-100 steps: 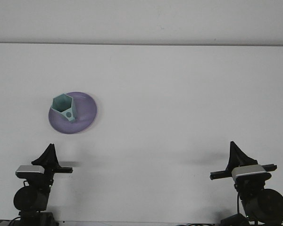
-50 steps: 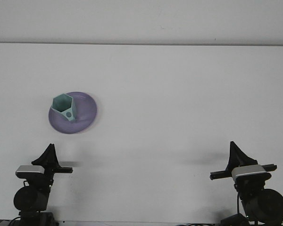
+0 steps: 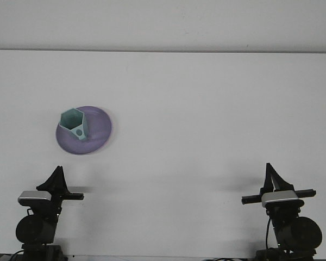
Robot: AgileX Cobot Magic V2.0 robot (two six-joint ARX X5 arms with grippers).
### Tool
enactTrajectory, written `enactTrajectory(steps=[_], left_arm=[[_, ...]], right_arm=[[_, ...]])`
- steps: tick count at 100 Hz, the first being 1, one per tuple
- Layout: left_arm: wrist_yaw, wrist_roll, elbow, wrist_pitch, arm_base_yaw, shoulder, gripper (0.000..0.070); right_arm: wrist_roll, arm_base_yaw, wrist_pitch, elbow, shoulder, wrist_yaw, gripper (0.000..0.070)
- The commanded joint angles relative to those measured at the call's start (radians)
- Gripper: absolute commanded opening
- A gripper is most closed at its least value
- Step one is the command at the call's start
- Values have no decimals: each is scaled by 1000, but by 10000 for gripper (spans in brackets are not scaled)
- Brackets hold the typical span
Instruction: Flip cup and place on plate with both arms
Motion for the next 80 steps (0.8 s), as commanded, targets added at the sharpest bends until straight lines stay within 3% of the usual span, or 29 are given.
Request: enactTrajectory(steps=[1, 10, 31, 80], left_arm=[[-2, 1, -19, 10, 1, -2, 14], [-2, 1, -19, 10, 1, -2, 14], [-2, 1, -19, 10, 1, -2, 14], [-3, 1, -19, 10, 1, -2, 14]], right_arm=[[-40, -43, 65, -76, -29, -47, 0], [-39, -79, 91, -169, -78, -79, 0], [-29, -88, 130, -290, -127, -72, 0], [-28, -88, 119, -290, -127, -71, 0]])
